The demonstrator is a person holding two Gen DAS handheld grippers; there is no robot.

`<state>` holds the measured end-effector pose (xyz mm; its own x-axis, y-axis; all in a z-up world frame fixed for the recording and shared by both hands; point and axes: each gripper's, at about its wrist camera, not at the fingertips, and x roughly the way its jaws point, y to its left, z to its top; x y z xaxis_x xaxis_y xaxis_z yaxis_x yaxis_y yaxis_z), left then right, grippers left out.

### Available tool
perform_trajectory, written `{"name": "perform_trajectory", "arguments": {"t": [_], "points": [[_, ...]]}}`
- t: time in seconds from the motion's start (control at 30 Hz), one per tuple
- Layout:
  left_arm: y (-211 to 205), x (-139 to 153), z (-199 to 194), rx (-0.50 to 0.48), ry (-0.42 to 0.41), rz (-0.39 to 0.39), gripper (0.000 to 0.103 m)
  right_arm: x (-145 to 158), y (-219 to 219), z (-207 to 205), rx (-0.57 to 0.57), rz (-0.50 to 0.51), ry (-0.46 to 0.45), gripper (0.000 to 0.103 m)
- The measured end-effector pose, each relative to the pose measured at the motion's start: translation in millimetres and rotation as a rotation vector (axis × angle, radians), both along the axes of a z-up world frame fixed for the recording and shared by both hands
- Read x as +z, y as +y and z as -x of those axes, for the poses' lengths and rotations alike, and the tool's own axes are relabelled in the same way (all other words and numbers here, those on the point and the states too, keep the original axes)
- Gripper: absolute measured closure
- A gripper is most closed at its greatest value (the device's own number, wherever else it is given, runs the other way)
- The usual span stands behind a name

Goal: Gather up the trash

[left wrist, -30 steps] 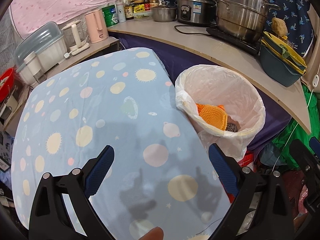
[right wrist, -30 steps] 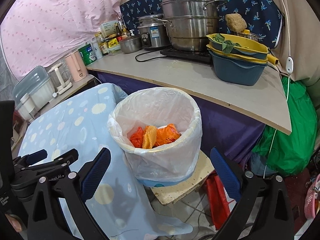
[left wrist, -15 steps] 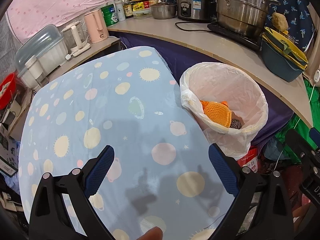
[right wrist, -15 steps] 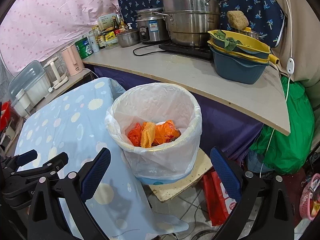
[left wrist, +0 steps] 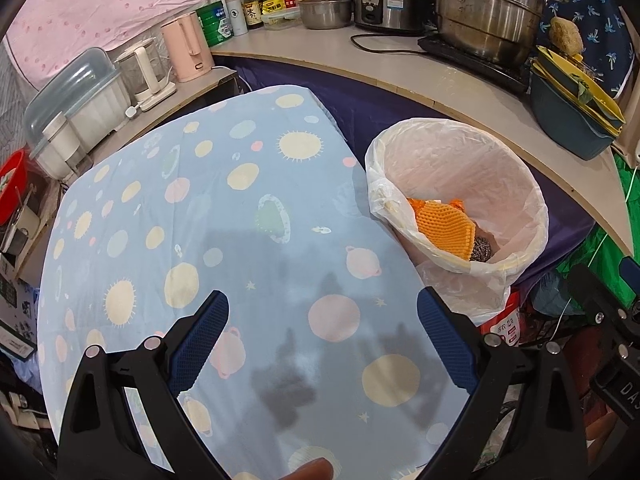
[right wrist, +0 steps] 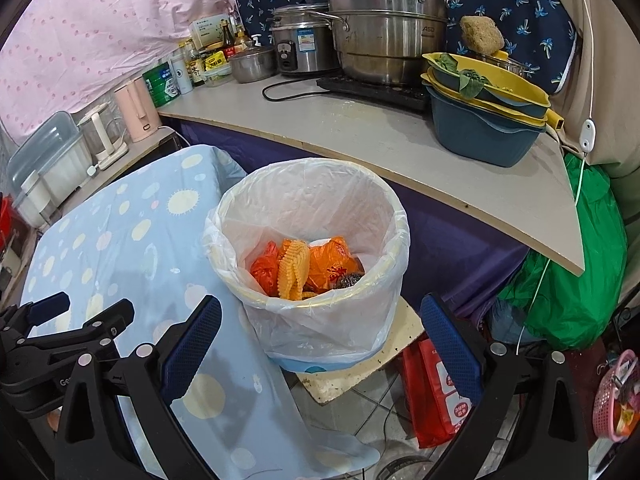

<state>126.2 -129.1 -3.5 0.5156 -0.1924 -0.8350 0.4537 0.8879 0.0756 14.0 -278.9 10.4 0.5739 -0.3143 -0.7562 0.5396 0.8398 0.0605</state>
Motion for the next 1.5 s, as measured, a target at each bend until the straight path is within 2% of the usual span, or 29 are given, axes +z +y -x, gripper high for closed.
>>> {"name": "perform_trajectory", "arguments": {"t": [1.5], "points": [[-8.0,-12.1,-6.0,-0.024,0.038,-0.012,0.012,-12.4,5.7,-8.8,-0.011,0.004,0.025,0.007]]}}
